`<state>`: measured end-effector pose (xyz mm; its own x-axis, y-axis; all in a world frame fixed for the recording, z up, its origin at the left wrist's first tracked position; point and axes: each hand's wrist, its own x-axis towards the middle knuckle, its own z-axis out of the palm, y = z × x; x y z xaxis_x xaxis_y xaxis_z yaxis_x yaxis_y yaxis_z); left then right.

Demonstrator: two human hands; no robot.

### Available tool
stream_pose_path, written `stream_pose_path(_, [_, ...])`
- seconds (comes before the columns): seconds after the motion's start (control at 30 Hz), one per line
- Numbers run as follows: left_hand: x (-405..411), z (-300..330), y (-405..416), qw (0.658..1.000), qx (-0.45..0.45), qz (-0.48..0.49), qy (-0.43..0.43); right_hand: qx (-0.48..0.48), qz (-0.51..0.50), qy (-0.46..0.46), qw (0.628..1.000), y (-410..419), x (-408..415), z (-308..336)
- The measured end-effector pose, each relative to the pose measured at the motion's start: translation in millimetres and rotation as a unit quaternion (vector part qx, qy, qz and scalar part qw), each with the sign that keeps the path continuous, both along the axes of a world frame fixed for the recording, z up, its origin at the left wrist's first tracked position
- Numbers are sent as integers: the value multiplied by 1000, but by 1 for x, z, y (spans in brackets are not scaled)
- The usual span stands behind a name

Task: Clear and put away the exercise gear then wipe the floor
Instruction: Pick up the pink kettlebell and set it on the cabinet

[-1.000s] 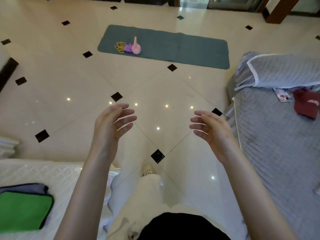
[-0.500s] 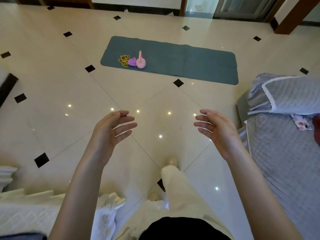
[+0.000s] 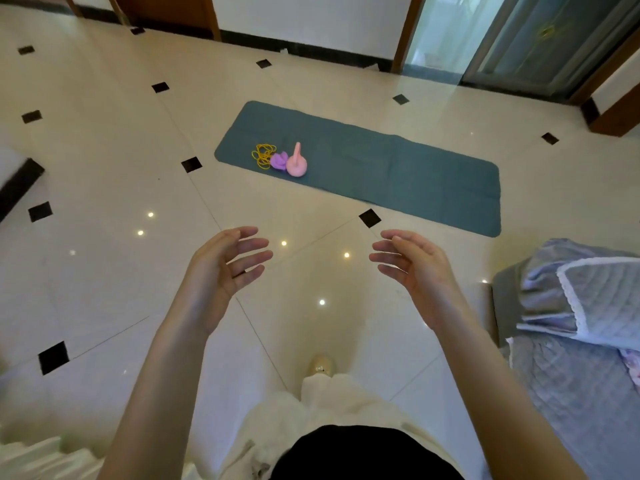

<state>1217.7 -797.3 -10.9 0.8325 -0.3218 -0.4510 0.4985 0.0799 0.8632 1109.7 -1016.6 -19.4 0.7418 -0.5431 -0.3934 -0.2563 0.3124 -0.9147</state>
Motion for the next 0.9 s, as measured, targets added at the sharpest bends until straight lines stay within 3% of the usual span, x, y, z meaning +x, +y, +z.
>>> stream_pose_path(0.4, [138,-2,-66,999,23,44,5,18,42,6,999,-84,157,-7])
stream_pose_path(0.9, [414,-7,-121,996,85,2,-16,-20,16,17,1000,-147,412,-13])
